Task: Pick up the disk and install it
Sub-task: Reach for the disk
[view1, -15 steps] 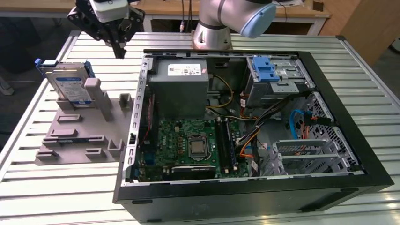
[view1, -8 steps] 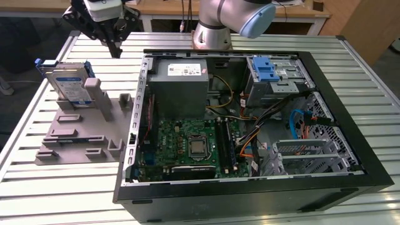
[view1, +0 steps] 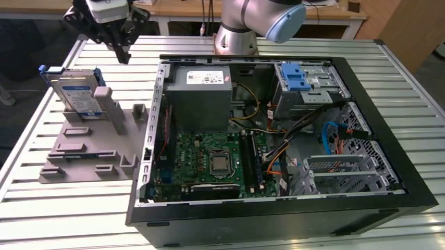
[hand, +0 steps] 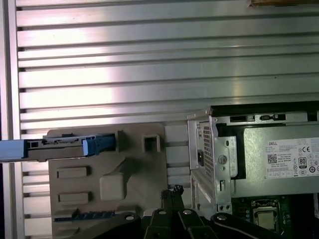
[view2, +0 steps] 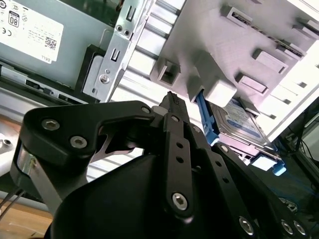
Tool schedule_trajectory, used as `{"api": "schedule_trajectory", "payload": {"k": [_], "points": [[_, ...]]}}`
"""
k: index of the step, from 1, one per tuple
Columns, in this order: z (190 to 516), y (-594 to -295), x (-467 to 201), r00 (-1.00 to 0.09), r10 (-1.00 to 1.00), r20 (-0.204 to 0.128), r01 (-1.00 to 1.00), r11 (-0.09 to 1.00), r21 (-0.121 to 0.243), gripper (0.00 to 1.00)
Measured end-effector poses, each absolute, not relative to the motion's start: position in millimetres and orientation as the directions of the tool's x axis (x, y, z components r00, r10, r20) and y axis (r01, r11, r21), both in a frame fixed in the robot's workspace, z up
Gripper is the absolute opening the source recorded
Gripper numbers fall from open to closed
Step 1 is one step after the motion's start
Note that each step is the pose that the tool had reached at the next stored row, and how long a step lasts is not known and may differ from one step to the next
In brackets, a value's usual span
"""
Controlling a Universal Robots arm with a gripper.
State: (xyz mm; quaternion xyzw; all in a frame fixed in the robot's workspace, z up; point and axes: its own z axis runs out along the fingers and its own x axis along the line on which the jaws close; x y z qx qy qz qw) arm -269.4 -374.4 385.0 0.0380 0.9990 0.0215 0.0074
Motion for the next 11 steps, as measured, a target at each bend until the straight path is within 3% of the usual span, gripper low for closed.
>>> {"api": "schedule_trajectory", "payload": {"k": [11], "points": [[384, -371, -281, -0.997, 0.076, -0.010, 0.076, 0.996, 0.043, 0.11]]}}
